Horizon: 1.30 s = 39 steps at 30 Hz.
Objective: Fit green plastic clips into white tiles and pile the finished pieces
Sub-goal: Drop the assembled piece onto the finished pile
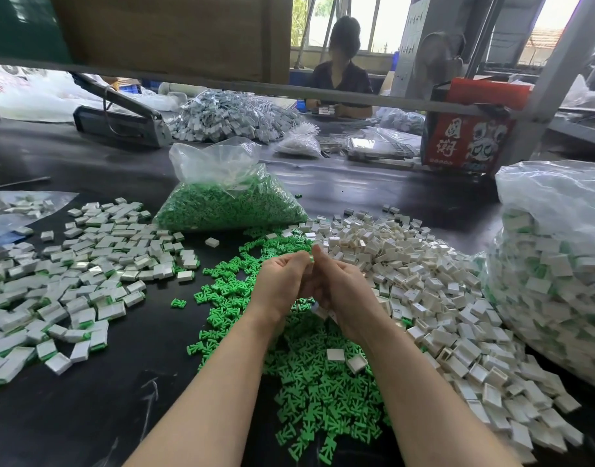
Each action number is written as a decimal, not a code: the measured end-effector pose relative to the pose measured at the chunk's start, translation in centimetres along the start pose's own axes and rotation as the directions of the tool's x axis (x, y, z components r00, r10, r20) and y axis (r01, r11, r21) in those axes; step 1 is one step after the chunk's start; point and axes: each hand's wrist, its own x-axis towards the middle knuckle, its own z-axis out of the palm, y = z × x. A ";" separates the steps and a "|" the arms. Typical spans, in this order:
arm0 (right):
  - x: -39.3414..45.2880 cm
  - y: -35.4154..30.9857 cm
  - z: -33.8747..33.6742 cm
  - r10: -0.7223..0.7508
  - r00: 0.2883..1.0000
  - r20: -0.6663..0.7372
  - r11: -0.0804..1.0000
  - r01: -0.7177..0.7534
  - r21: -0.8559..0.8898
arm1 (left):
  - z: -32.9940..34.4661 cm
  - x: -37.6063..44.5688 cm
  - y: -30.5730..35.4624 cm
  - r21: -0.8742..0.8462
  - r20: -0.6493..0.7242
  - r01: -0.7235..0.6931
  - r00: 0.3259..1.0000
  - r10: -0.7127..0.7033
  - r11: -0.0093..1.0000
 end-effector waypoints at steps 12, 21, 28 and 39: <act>0.8 -0.1 -2.5 -0.203 0.965 -0.168 0.917 0.126 -0.378 | -10.3 1.0 3.0 -0.724 -0.376 -0.072 0.874 -0.306 0.686; 1.0 0.1 -2.3 -0.256 0.958 -0.128 0.848 0.159 -0.506 | -12.2 0.8 3.8 -0.790 -0.424 -0.182 0.852 -0.307 0.586; 0.8 0.1 -2.4 -0.249 0.960 -0.130 0.840 0.147 -0.523 | -9.2 1.2 3.1 -0.508 -0.566 -0.140 0.798 -0.206 0.850; 0.7 -0.2 -2.4 -0.253 0.961 -0.115 0.802 0.142 -0.580 | -7.0 0.9 0.0 0.772 -0.484 0.255 0.830 0.279 0.582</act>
